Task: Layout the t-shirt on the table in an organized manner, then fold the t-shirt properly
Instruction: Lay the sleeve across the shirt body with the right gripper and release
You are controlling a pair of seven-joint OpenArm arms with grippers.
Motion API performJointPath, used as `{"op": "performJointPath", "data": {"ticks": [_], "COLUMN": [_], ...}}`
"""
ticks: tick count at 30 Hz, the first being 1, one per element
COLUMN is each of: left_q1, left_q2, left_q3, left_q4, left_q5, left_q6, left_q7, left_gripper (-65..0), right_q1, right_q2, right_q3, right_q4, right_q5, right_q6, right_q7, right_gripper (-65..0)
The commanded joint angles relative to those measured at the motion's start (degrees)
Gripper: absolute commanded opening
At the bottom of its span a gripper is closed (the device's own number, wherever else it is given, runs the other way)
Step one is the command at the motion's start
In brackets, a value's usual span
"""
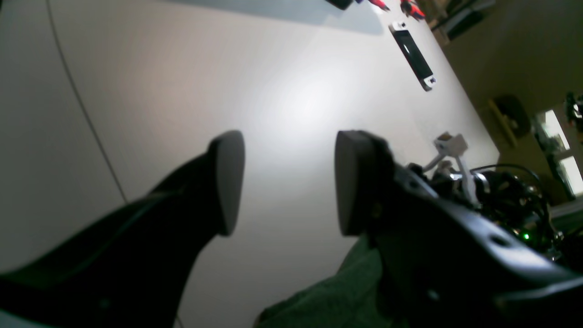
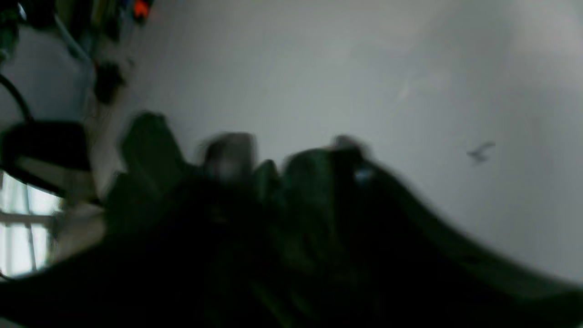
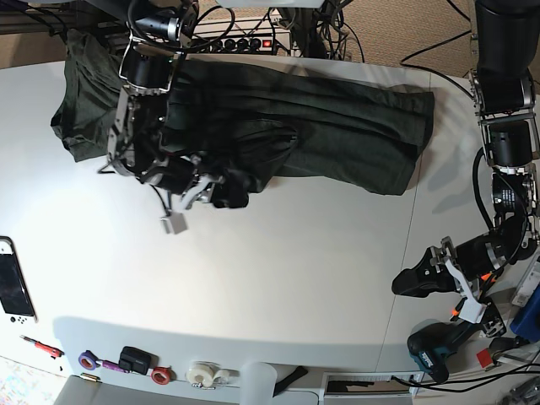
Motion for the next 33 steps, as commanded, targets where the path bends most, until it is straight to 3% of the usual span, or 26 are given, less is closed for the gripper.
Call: {"op": "performJointPath", "data": {"ticks": [1,2,9,14,17,21,26,33], "left_q1": [-1.90,-1.90,-1.88,-1.90,-1.90,-1.90,-1.90,-1.90], "left_q2": [-0.83,-0.85,-1.03,-0.98,-0.98,-1.11,-1.31,-1.31], "left_q3": [-0.42,-0.42,-0.42,-0.42,-0.42,-0.42,-0.42,-0.42], "left_q4": [0.98,0.98,0.98,0.98,0.98,0.98,0.98,0.98], "left_q5": [-1.49,-1.49,-1.36,-0.85,-0.87,-0.83,-0.85,-0.85], "left_q6": [-0.47,-0.47,-0.47,-0.47,-0.47,-0.47,-0.47,-0.47], "left_q7": [-1.20,-1.20,-1.20,-1.27,-1.27,-1.27,-1.27,-1.27], "left_gripper": [-33.3,-33.3,-33.3,-33.3,-33.3,-33.3,-33.3,-33.3], "right_q1": [-0.79,-0.70,0.76,-0.28,-1.51,-1.90,-1.88,-1.84], "right_q2": [-0.33,-0.35,-0.85,-5.73,-8.13,-8.13,-8.15,-8.15], "right_q3": [-0.81,-1.07,-1.18,-3.13,-8.79,-21.51,-34.86,-43.50], "right_q4": [-0.61,-0.59,9.20,20.04,22.21,22.21,22.21,22.21], "right_q5": [-1.62,-1.53,-1.09,-0.63,-0.46,-1.57,-7.93,-12.31], "right_q6": [-2.05,-2.08,-2.03,-1.97,-1.99,-2.08,-2.82,-3.48], "right_q7": [-4.28,-4.22,-5.77,-11.76,-10.86,-9.51,-5.29,2.73], "right_gripper": [-57.1,-65.0,-65.0,-65.0,-65.0,-65.0,-65.0,-65.0]}}
